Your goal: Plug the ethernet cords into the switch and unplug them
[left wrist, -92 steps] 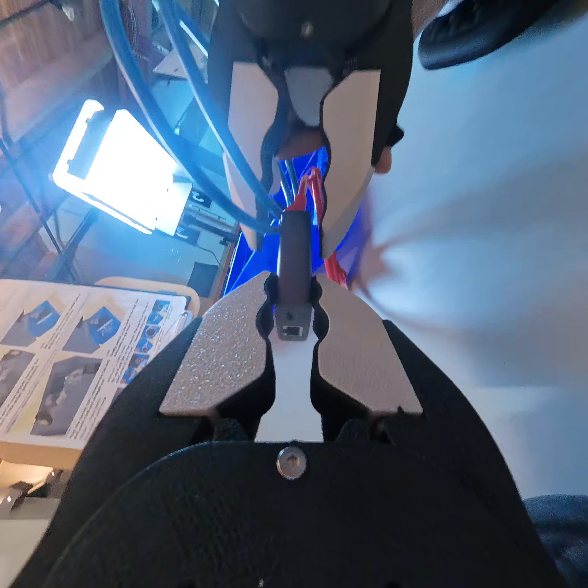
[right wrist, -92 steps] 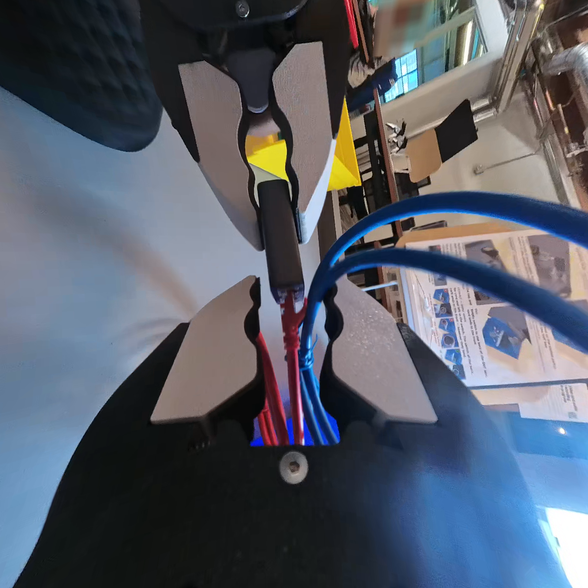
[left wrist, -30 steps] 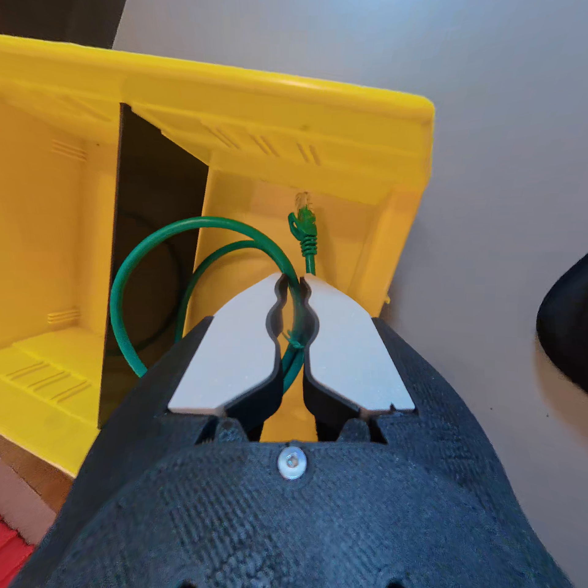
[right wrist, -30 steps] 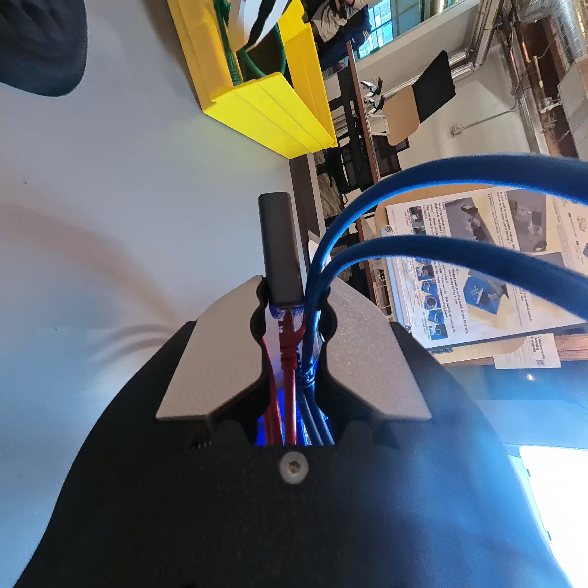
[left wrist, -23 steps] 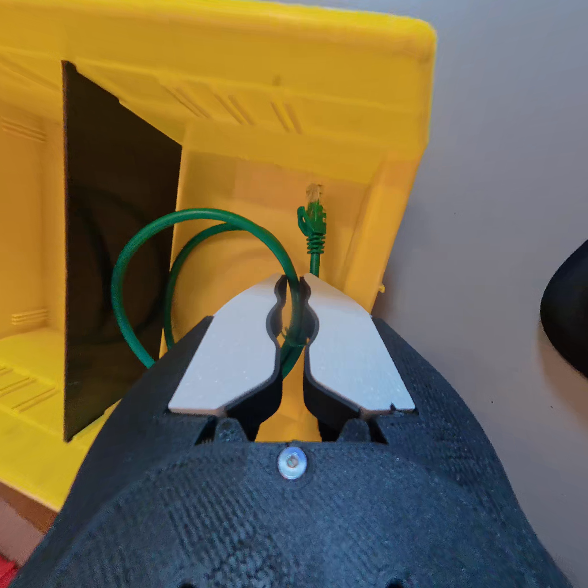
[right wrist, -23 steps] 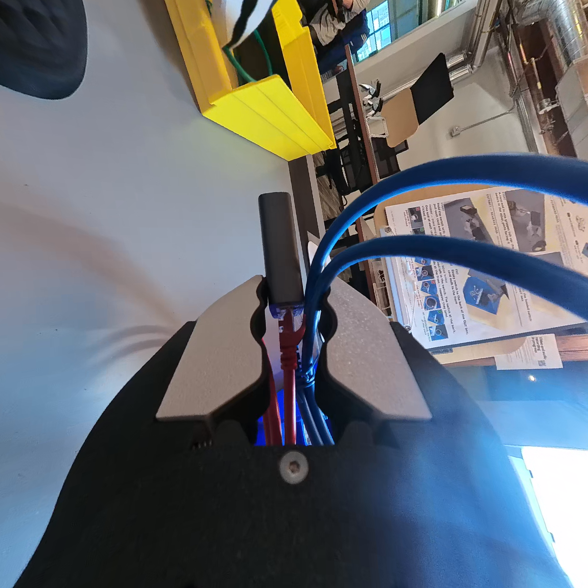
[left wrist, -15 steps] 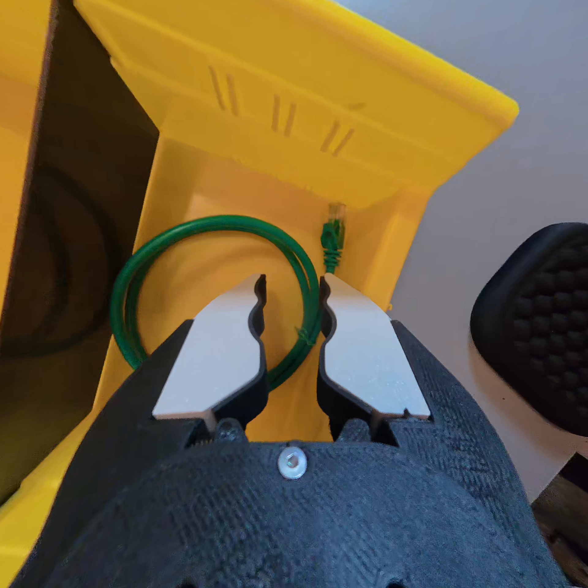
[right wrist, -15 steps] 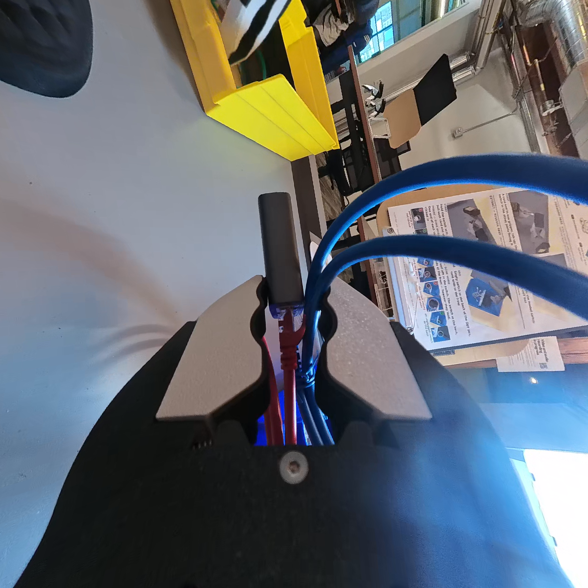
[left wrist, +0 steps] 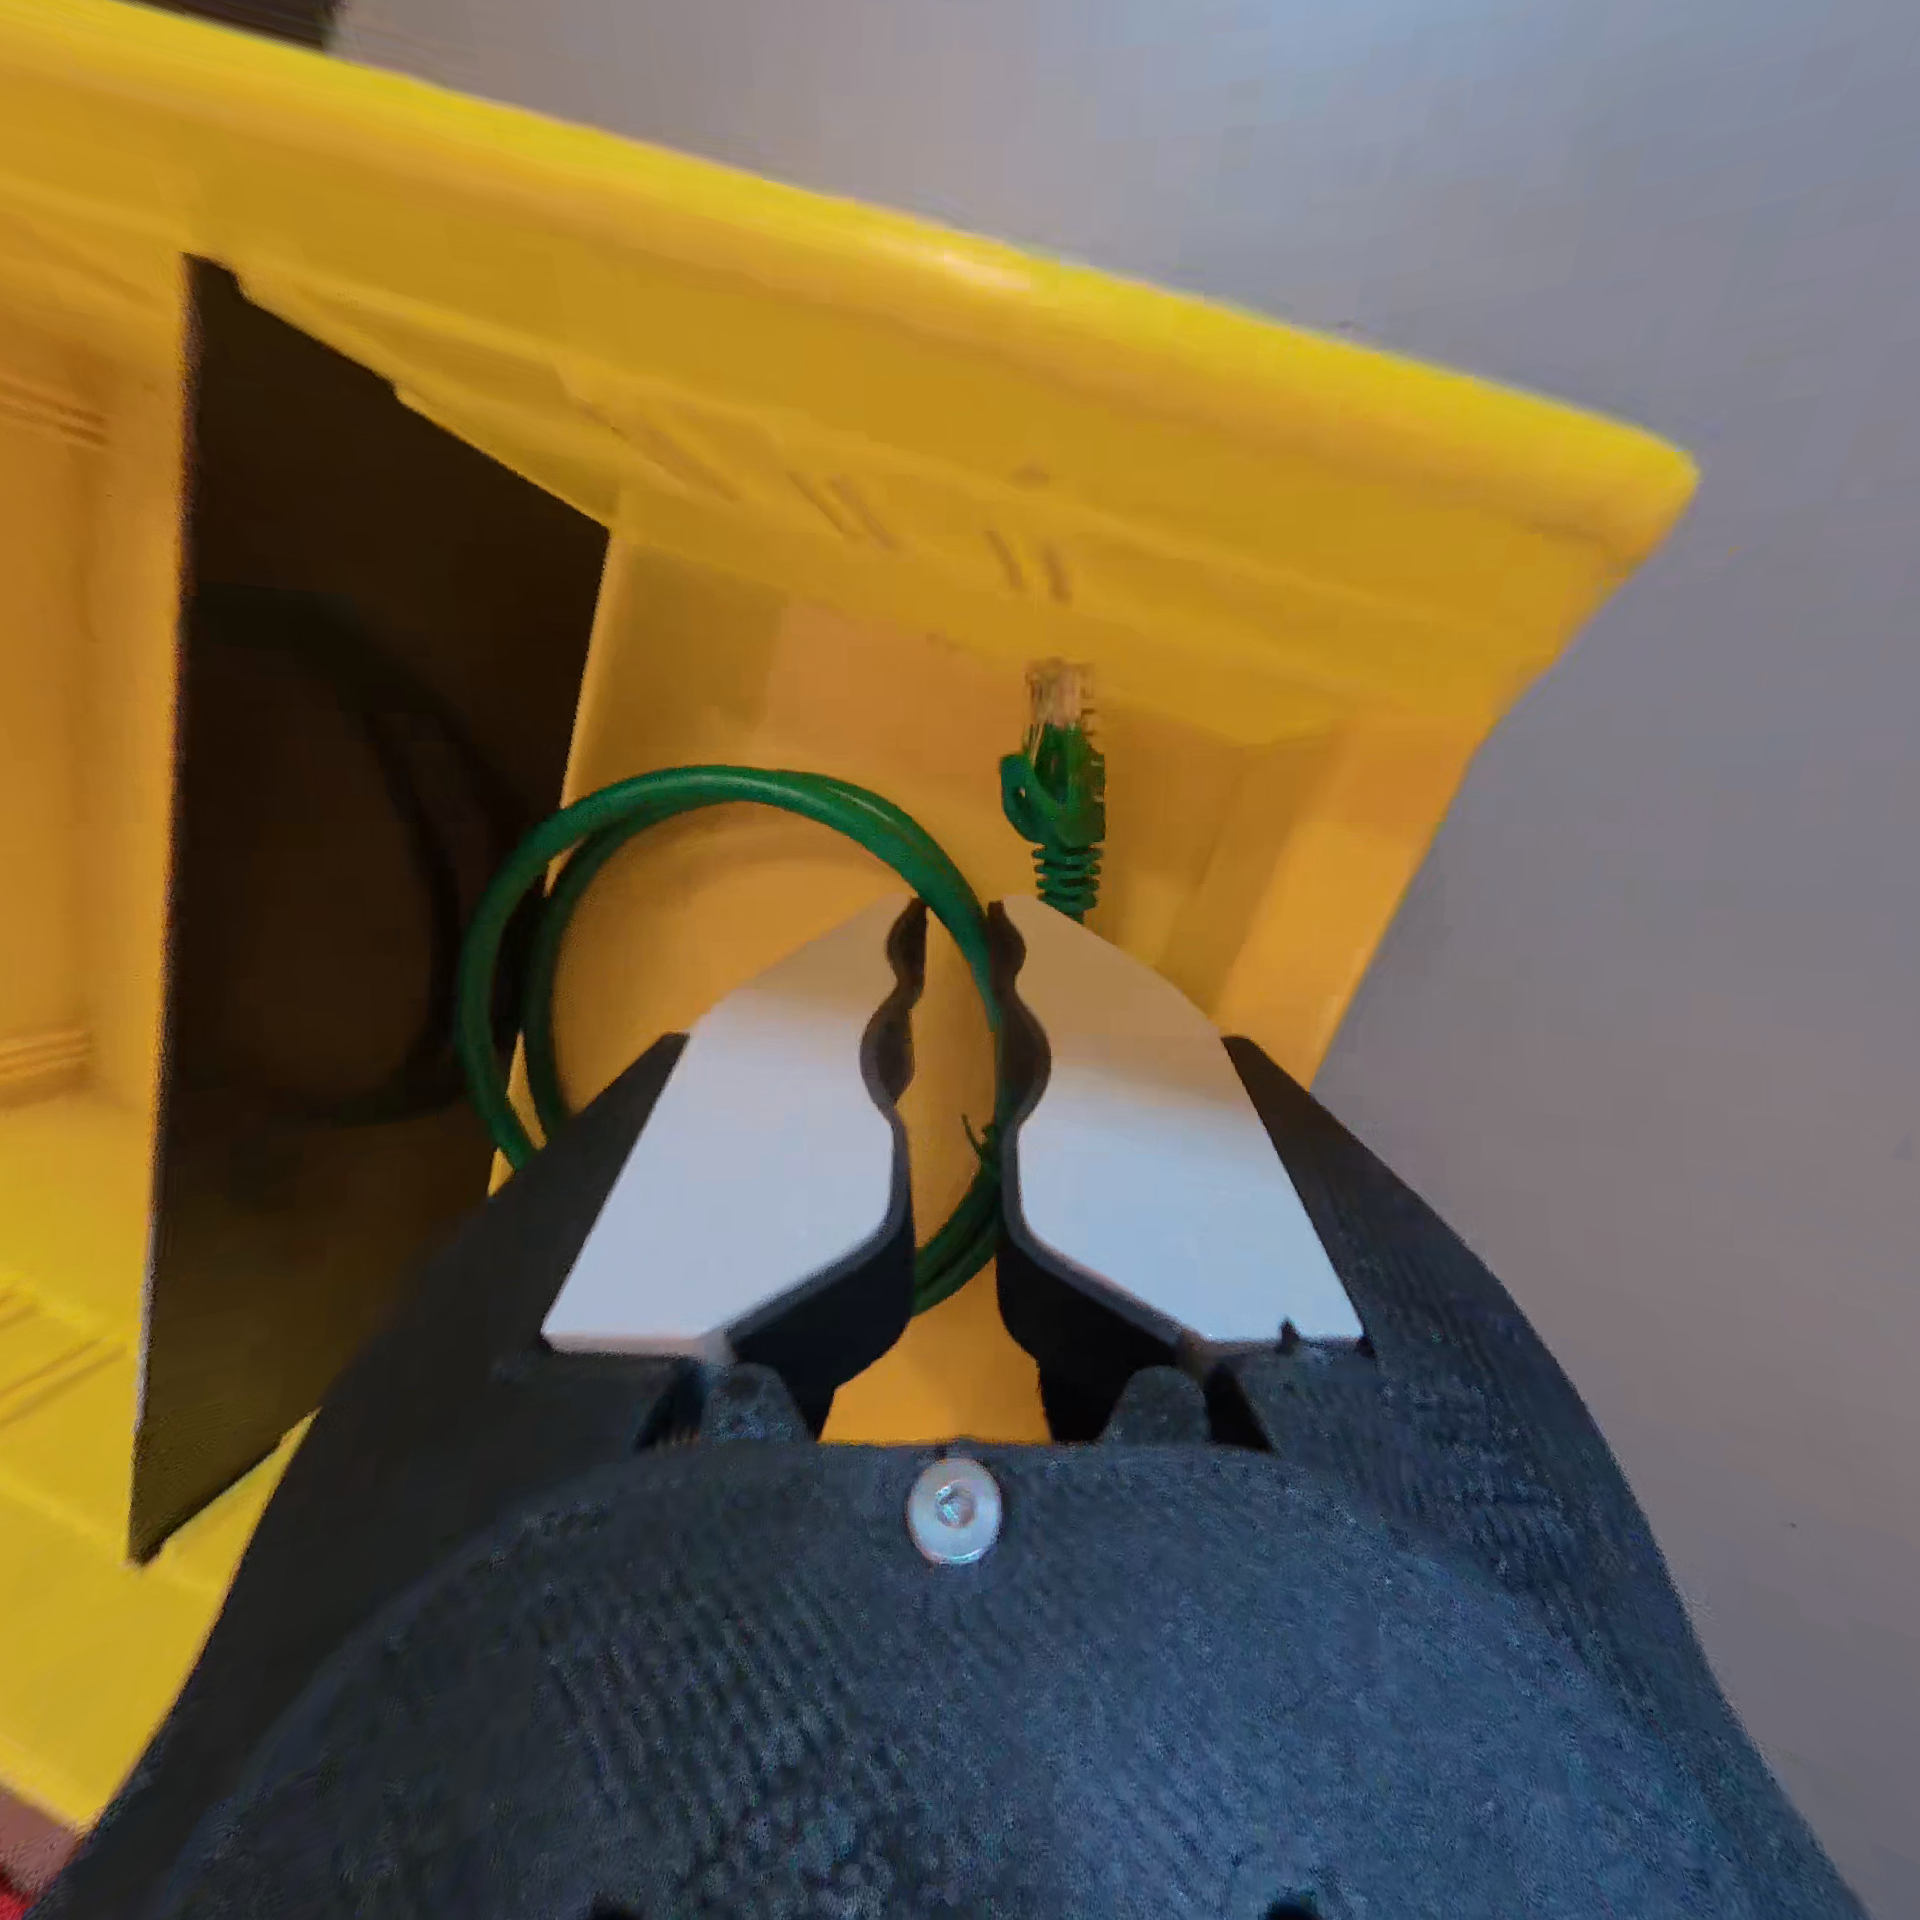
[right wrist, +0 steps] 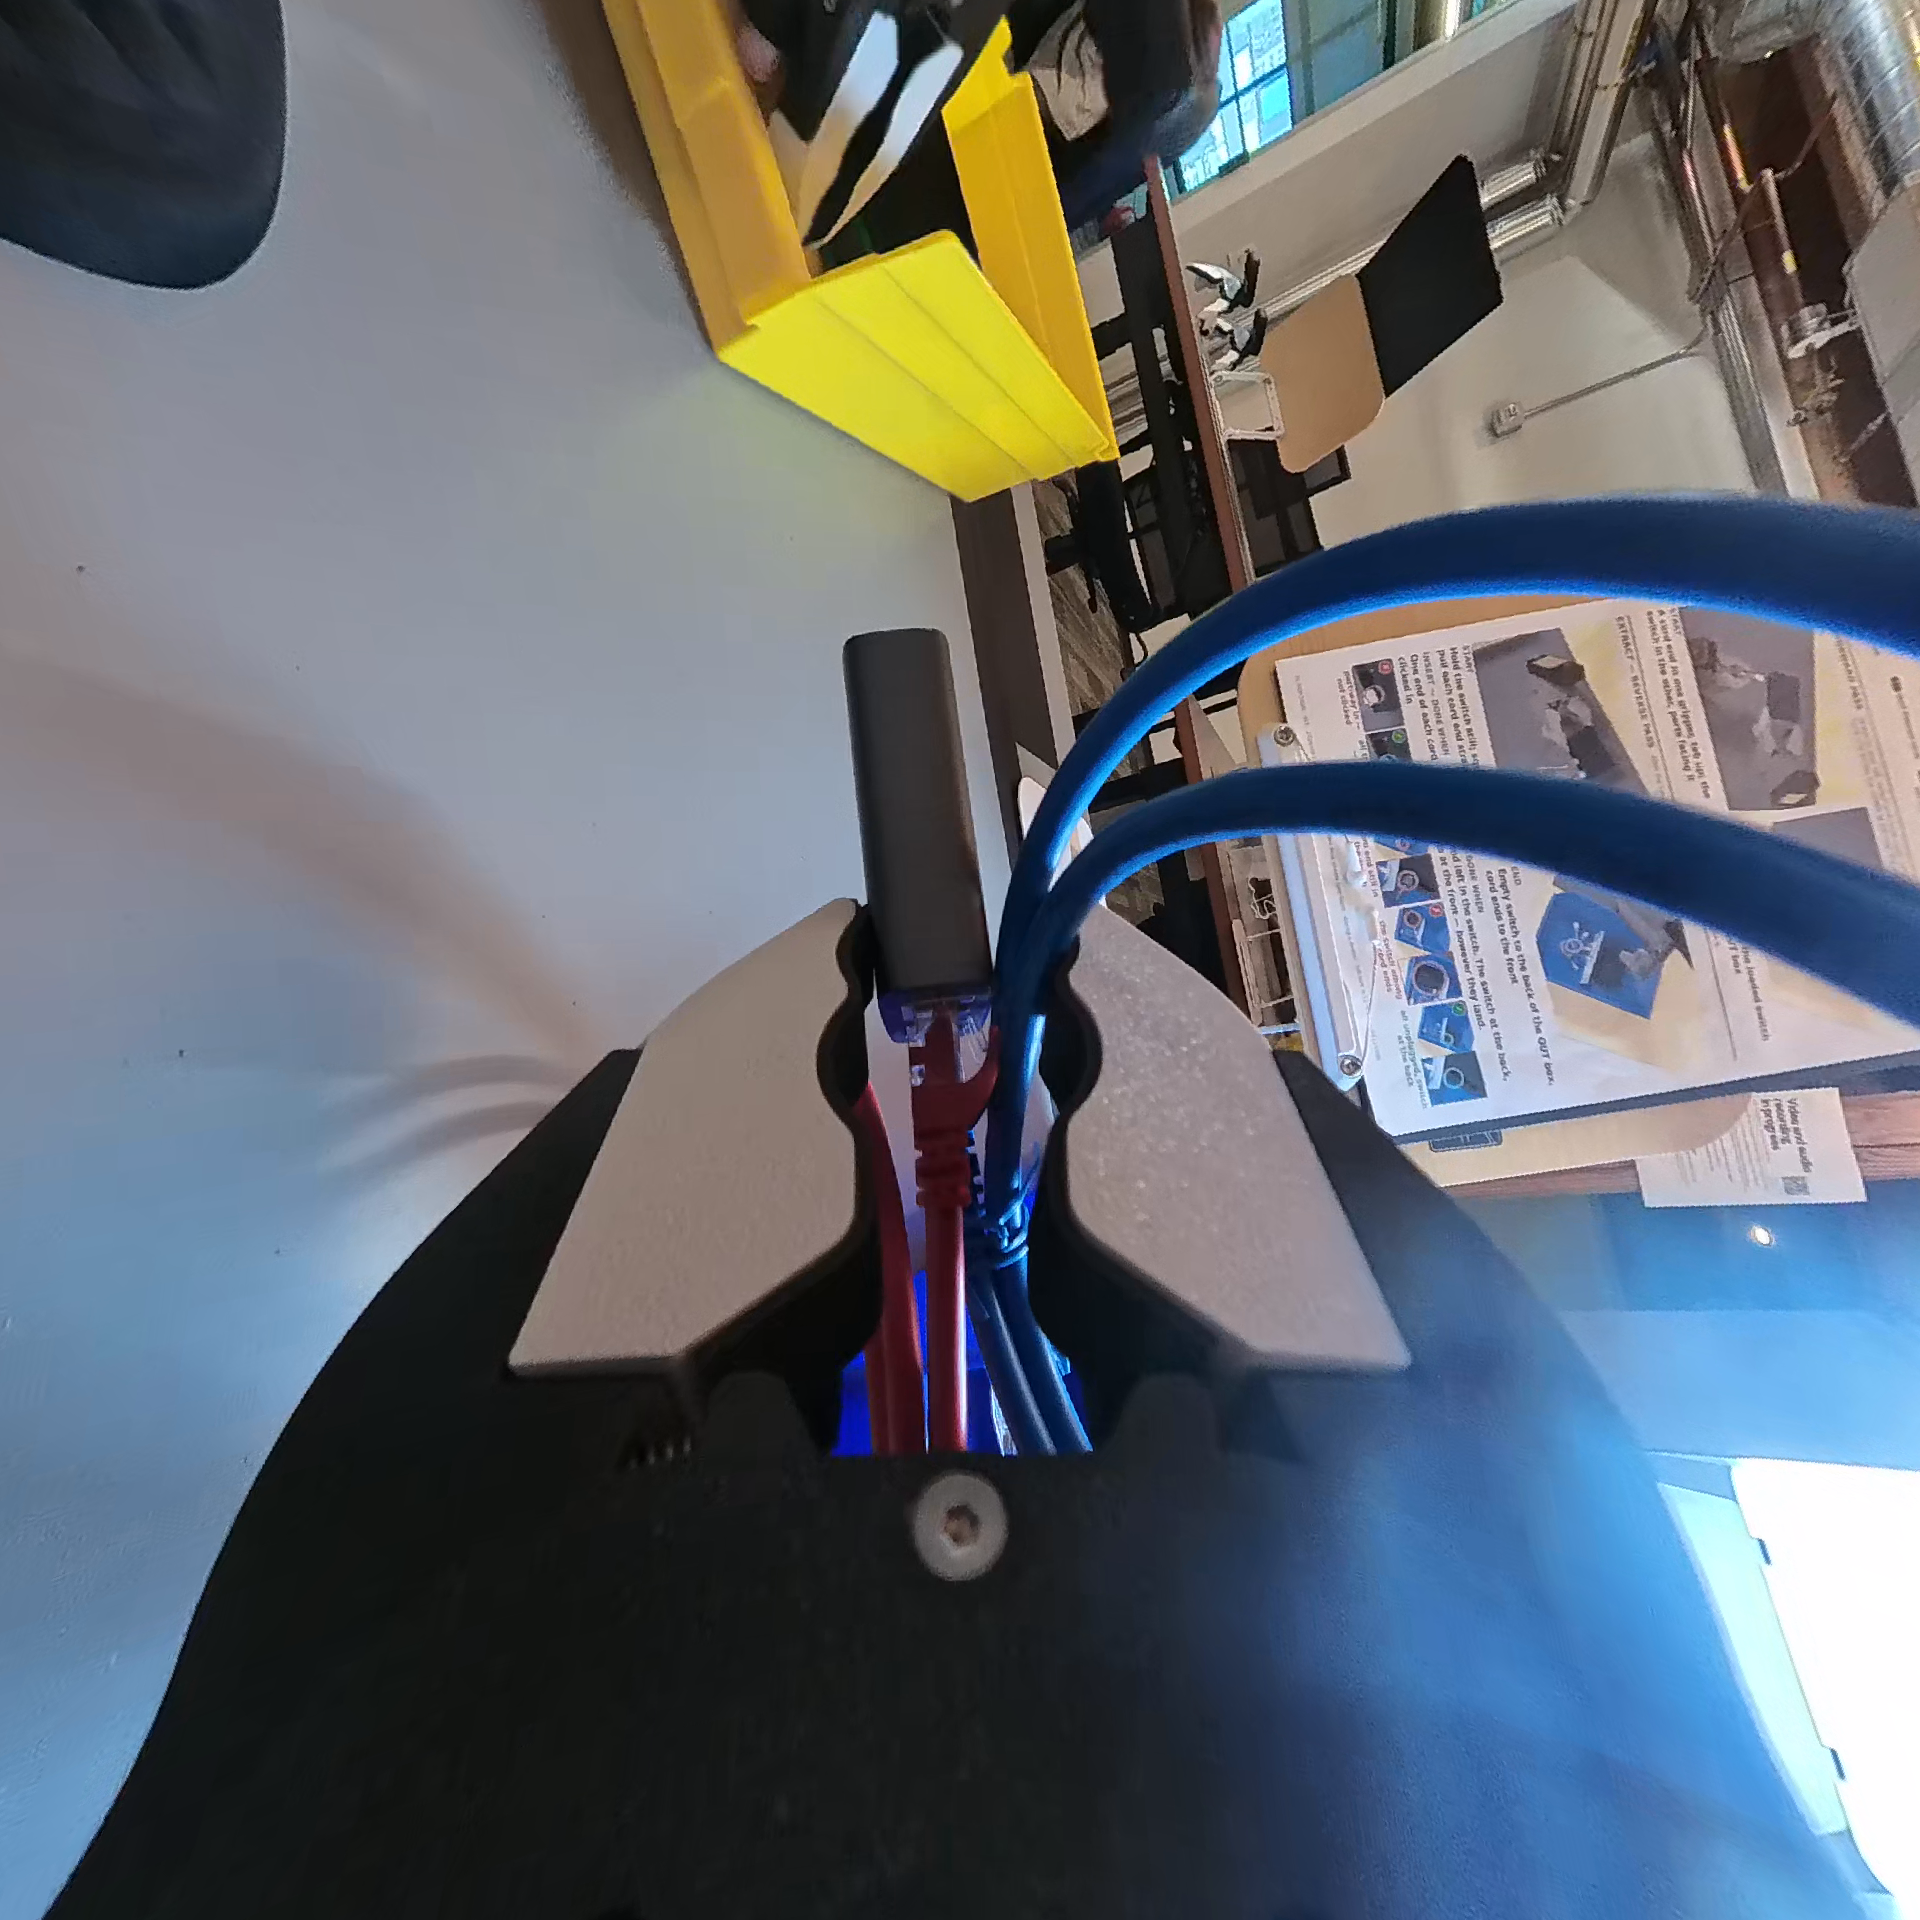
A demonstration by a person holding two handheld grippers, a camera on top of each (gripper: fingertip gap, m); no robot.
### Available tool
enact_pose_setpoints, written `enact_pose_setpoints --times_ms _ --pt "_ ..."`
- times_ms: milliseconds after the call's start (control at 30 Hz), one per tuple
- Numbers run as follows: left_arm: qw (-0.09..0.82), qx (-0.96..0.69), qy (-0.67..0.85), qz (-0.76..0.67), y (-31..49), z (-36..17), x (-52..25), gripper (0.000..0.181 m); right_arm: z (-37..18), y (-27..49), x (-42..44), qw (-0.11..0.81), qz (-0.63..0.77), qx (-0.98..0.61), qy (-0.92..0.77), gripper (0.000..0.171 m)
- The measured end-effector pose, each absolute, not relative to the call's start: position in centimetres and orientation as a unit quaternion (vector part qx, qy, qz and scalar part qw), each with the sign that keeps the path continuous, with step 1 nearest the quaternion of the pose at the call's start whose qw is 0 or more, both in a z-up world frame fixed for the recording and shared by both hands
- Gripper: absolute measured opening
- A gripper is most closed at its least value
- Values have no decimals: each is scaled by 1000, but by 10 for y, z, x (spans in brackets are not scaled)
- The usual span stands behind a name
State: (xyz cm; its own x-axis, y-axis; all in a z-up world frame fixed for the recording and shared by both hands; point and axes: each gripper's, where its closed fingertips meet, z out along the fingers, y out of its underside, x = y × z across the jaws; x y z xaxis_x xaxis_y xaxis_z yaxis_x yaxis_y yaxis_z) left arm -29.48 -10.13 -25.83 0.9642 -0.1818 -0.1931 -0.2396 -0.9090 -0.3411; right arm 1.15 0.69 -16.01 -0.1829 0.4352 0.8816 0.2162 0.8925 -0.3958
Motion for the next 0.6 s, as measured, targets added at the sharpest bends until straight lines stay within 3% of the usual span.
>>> enact_pose_setpoints --times_ms 33,600 --pt "190 -972 103 89 -101 -255 -299 11 -160 7 11 603 91 -214 -763 30" --pt "222 -969 86 62 -112 -209 -305 9 -161 8 11 601 94 -215 -764 30"
